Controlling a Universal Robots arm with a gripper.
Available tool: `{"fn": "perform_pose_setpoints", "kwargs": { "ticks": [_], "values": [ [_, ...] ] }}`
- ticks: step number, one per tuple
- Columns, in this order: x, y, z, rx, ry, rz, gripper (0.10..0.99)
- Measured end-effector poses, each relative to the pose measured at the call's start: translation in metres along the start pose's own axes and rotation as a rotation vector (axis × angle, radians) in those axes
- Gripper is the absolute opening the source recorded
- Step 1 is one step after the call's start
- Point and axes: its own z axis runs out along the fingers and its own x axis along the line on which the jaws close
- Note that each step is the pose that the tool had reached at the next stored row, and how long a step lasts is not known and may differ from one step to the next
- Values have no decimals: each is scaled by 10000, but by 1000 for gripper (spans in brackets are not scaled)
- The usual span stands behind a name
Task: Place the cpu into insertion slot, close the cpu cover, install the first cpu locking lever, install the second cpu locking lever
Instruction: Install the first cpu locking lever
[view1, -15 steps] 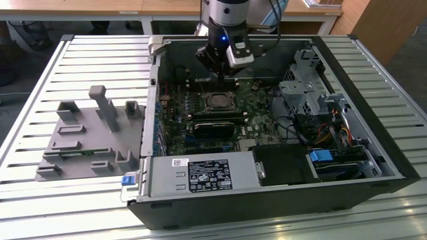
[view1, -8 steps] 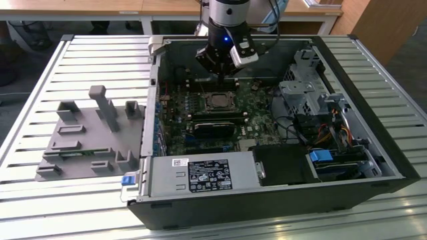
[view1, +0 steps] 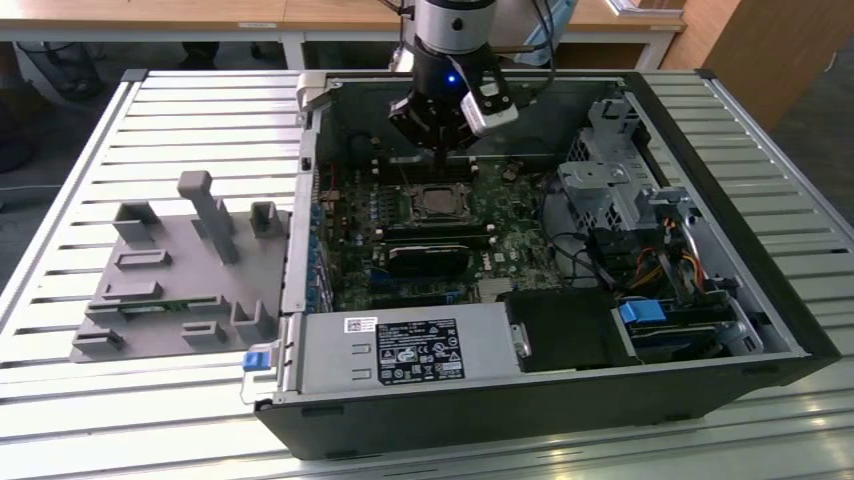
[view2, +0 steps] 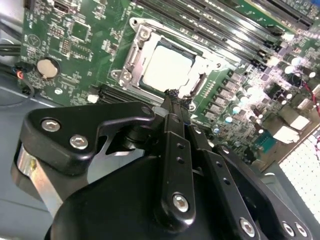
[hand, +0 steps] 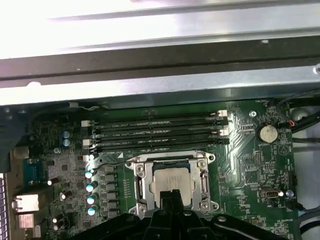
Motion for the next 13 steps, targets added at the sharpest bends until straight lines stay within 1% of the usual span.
{"fn": "perform_pose_setpoints", "kwargs": {
  "ticks": [3, 6, 8, 10, 13],
  "values": [
    [50, -4, 2, -6, -35, -37, 106],
    [51, -5, 7, -5, -19, -496, 106],
    [61, -7, 9, -6, -15, -641, 106],
    [92, -9, 12, -11, -23, -660, 106],
    [162, -16, 13, -16, -53, -661, 106]
  ]
}}
